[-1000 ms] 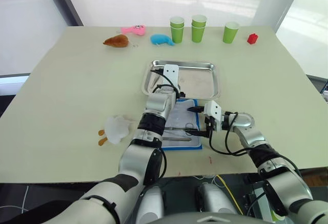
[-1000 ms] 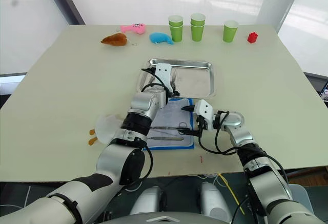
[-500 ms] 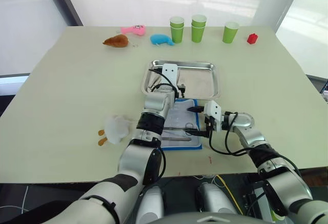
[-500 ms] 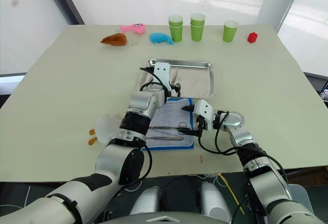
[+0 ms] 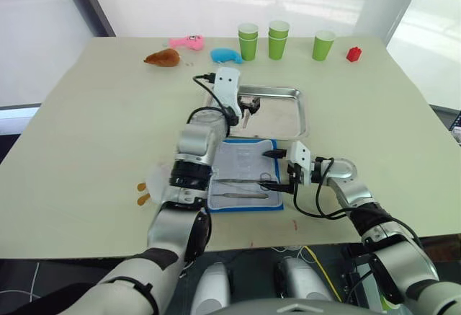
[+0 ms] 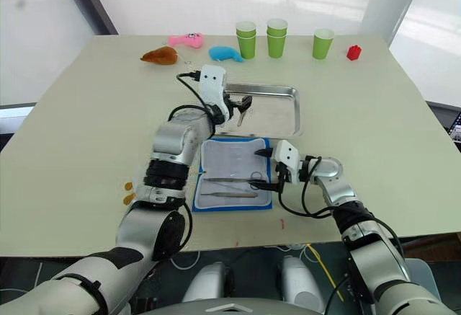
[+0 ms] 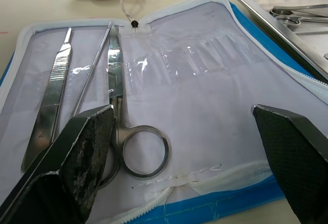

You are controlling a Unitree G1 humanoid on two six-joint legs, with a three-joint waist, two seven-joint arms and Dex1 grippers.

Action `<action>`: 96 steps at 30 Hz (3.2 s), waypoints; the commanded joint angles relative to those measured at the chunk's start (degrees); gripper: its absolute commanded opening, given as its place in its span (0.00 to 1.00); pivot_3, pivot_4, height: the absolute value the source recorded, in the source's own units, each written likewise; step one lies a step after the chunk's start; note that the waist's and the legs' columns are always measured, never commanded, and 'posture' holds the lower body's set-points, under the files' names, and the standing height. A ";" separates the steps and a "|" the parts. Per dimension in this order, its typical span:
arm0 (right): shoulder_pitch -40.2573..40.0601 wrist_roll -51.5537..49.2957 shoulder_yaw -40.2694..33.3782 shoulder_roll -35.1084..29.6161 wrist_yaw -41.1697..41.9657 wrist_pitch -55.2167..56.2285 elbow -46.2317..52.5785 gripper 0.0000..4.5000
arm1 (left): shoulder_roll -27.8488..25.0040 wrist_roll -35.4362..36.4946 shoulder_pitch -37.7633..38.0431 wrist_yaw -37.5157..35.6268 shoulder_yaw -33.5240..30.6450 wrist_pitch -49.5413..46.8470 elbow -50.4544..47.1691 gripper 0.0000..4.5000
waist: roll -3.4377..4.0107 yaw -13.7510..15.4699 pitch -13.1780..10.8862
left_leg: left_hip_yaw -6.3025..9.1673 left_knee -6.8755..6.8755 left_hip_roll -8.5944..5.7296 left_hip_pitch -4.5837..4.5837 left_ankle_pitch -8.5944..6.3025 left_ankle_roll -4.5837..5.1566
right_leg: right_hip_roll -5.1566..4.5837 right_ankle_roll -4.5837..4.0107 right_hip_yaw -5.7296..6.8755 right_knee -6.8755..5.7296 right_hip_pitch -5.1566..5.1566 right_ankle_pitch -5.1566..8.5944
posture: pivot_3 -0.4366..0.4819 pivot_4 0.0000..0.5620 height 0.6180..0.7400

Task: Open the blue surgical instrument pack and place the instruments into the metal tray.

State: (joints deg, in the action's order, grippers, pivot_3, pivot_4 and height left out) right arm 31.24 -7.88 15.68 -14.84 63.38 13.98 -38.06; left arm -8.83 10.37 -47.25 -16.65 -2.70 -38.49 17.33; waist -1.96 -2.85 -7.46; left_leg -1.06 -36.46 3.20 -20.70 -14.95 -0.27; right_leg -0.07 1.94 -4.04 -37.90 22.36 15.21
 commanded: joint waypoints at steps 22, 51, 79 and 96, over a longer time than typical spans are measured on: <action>-3.96 6.49 4.16 -0.82 -0.12 -2.79 -7.05 1.00 | -36.24 20.49 19.68 -75.56 -0.30 29.28 -8.56 0.98 | 0.01 -0.56 -0.06 | -0.05 0.05 0.10 -0.06 -0.01 0.04 | -0.16 -0.51 -0.05 0.07 0.10 0.04 | 0.48 0.27 1.00; -7.43 0.60 0.42 -6.08 1.34 -9.86 15.50 1.00 | -43.79 27.58 24.06 -75.85 11.95 41.68 -6.77 0.98 | 0.51 0.83 -1.02 | -0.05 0.00 0.06 -1.56 -0.04 0.12 | -0.11 -0.34 0.13 0.13 1.37 0.00 | 0.48 0.27 1.00; -6.56 -14.65 -9.07 -9.55 2.27 -23.94 37.47 1.00 | -36.39 22.00 34.60 -73.25 5.41 42.80 -11.44 0.98 | 0.69 0.85 -1.72 | 0.16 -0.70 0.06 -2.19 -0.05 0.13 | -0.09 -0.28 0.35 -0.16 1.69 -0.04 | 0.48 0.27 1.00; -16.18 -33.13 -20.73 -24.94 8.48 -36.21 58.16 1.00 | -30.58 16.15 36.65 -69.84 6.35 44.17 -9.44 0.98 | 0.74 0.89 -1.78 | 0.24 -0.84 0.06 -2.16 -0.05 0.14 | -0.05 -0.26 0.39 -0.28 1.63 -0.05 | 0.48 0.27 1.00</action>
State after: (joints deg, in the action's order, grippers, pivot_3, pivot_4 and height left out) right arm 15.20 -38.46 -2.57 -38.64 71.02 -21.57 17.29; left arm -39.77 27.51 -10.14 -87.15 3.95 4.40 7.57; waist -1.23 -1.96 -9.24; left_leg -0.80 -37.34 3.26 -22.85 -15.01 -0.13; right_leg -0.12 1.68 -3.64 -38.20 23.96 15.16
